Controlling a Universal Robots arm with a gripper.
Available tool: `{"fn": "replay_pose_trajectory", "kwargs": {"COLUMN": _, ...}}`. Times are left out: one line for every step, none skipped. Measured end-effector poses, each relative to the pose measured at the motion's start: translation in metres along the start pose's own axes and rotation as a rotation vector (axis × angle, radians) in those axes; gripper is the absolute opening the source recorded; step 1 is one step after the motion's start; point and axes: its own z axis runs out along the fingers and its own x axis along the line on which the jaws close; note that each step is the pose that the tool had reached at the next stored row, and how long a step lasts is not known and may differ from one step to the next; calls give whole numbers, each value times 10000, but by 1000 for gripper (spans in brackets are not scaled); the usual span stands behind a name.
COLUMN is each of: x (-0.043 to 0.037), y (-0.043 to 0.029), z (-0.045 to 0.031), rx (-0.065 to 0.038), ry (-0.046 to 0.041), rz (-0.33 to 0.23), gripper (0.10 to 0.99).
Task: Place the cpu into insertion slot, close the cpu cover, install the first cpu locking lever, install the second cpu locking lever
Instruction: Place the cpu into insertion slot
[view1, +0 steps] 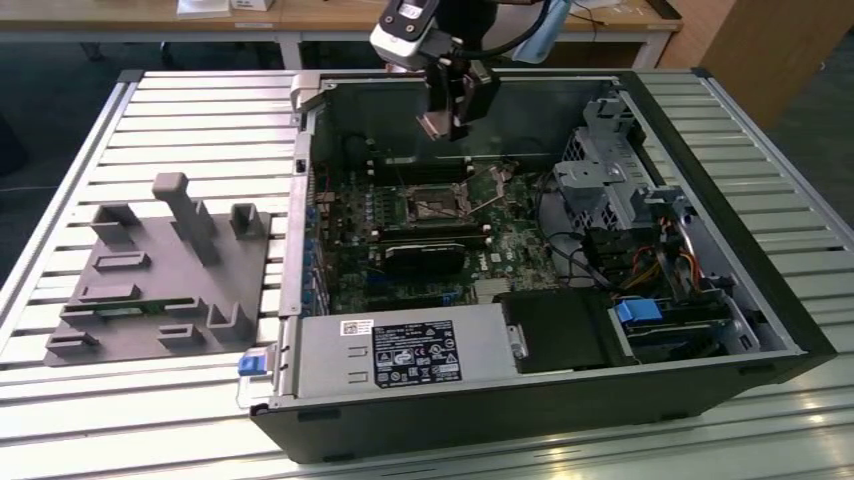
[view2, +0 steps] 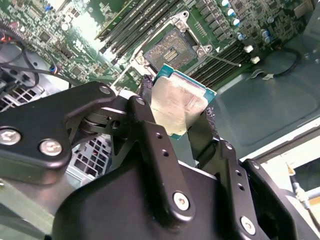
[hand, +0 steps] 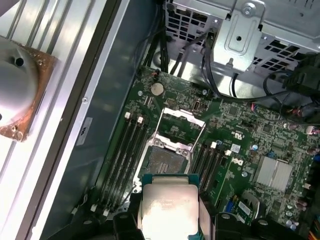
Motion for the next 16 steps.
{"fn": "replay_pose_trajectory", "kwargs": {"x": 1, "y": 0, "z": 6, "rx": -2, "ry": -4, "rz": 103, "gripper": 537}}
{"fn": "replay_pose_trajectory", "kwargs": {"x": 2, "y": 0, "z": 11, "rx": -3, "ry": -9, "rz": 205, "gripper": 537}}
{"fn": "replay_pose_trajectory", "kwargs": {"x": 3, "y": 1, "z": 17, "rx": -3, "ry": -15, "rz": 317, "gripper": 537}}
{"fn": "replay_pose_trajectory", "kwargs": {"x": 4, "y": 1, "z": 22, "rx": -4, "ry": -20, "rz": 419, "gripper": 537}}
{"fn": "replay_pose_trajectory", "kwargs": {"x": 5, "y": 1, "z": 27, "rx": -5, "ry": -24, "rz": 519, "gripper": 537}}
{"fn": "replay_pose_trajectory", "kwargs": {"x": 6, "y": 1, "z": 33, "rx": -5, "ry": -29, "rz": 618, "gripper": 537}}
{"fn": "replay_pose_trajectory", "kwargs": {"x": 7, "y": 1, "z": 38, "rx": -3, "ry": -34, "rz": 712, "gripper": 537}}
{"fn": "replay_pose_trajectory", "kwargs": {"x": 8, "y": 1, "z": 43, "rx": -2, "ry": -38, "rz": 802, "gripper": 537}}
{"fn": "replay_pose_trajectory", "kwargs": {"x": 8, "y": 1, "z": 48, "rx": -1, "ry": -42, "rz": 895, "gripper": 537}}
{"fn": "replay_pose_trajectory", "kwargs": {"x": 9, "y": 1, "z": 54, "rx": -1, "ry": -45, "rz": 991, "gripper": 537}}
{"fn": "replay_pose_trajectory", "kwargs": {"x": 10, "y": 1, "z": 60, "rx": 0, "ry": -49, "rz": 1092, "gripper": 537}}
{"fn": "replay_pose_trajectory", "kwargs": {"x": 10, "y": 1, "z": 66, "rx": 1, "ry": -53, "rz": 1189, "gripper": 537}}
{"fn": "replay_pose_trajectory", "kwargs": {"x": 11, "y": 1, "z": 72, "rx": 2, "ry": -57, "rz": 1280, "gripper": 537}}
{"fn": "replay_pose_trajectory", "kwargs": {"x": 12, "y": 1, "z": 79, "rx": 1, "ry": -62, "rz": 1385, "gripper": 537}}
{"fn": "replay_pose_trajectory", "kwargs": {"x": 12, "y": 1, "z": 84, "rx": 2, "ry": -66, "rz": 1480, "gripper": 537}}
{"fn": "replay_pose_trajectory", "kwargs": {"x": 13, "y": 0, "z": 90, "rx": 2, "ry": -71, "rz": 1577, "gripper": 537}}
